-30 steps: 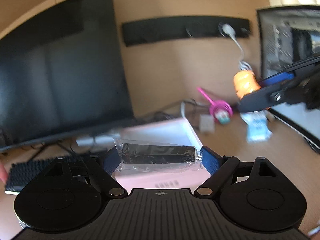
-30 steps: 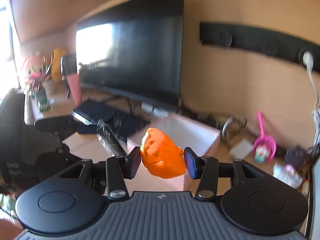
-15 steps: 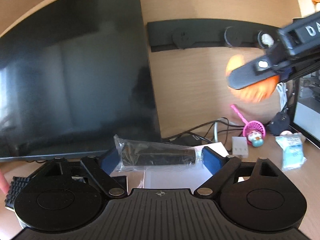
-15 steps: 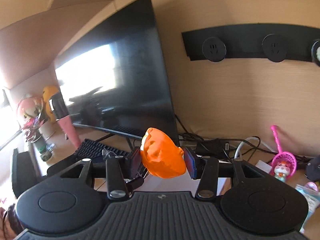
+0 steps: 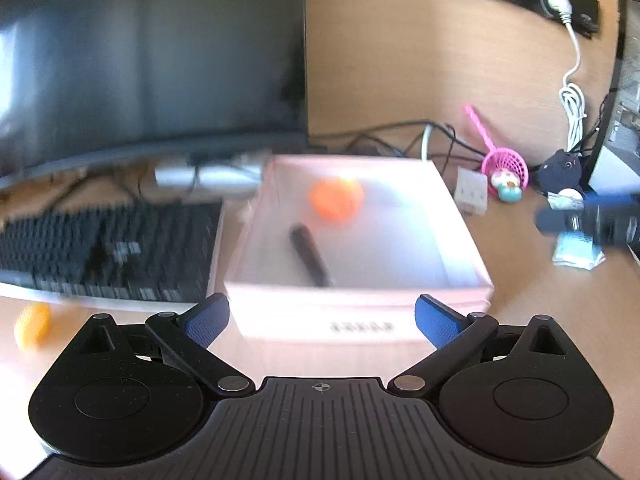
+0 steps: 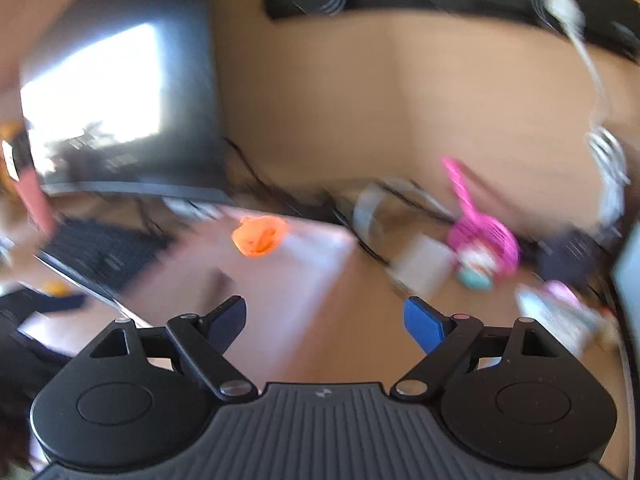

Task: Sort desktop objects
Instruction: 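Carry the cylinder into the pink box with the left tool while the right tool drops the orange toy in, then grasp the blue-and-white packet with the right tool and set it beside the pink box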

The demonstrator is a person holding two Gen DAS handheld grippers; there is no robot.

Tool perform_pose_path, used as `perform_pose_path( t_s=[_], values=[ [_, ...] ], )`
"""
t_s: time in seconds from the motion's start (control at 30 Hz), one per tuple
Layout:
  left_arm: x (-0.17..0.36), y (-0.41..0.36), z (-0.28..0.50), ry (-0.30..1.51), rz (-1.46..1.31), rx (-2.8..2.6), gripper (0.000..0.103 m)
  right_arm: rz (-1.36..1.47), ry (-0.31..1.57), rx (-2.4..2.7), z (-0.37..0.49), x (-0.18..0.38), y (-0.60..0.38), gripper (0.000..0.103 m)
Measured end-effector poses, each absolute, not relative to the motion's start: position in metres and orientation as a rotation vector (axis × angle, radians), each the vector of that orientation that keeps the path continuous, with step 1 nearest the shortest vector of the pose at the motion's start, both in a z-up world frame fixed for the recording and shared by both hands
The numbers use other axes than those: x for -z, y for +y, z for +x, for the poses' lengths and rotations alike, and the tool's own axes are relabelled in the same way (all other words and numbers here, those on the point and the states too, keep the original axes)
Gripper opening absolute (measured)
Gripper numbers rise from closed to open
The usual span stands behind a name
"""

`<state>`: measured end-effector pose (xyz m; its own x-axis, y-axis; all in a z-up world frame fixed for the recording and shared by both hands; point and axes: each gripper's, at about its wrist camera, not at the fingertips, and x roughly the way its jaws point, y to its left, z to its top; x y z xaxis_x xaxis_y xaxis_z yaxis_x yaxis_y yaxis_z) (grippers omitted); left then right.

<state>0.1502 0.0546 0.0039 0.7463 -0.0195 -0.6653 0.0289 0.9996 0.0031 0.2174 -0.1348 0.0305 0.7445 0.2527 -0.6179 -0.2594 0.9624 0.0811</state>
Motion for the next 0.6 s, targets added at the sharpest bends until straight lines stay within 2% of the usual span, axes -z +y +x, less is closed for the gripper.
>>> perform_pose_path(
  t_s=[0.2,0.47,0.5,0.53,0.57,0.6],
  values=[
    [-0.001,0.026,0.135,0.779,0.028,0.046,0.103,-0.121,0.64,0.042,0.2,0.018,-0.196,0.093],
    [-0.005,-0.003,0.113,0.781,0.124,0.07,0.103,0.012,0.679,0.214,0.255,0.047,-0.255,0.093],
    [-0.004,-0.004,0.11,0.787,0.133,0.072,0.103,0.015,0.696,0.193,0.264,0.054,-0.254,0.09],
    [-0.003,-0.005,0.107,0.795,0.138,0.073,0.103,0.018,0.715,0.172,0.271,0.058,-0.253,0.075],
    [-0.001,-0.005,0.105,0.801,0.139,0.076,0.103,0.023,0.737,0.144,0.275,0.062,-0.252,0.065],
    [0.0,-0.006,0.102,0.808,0.14,0.083,0.103,0.027,0.765,0.119,0.278,0.065,-0.25,0.063]
  ],
)
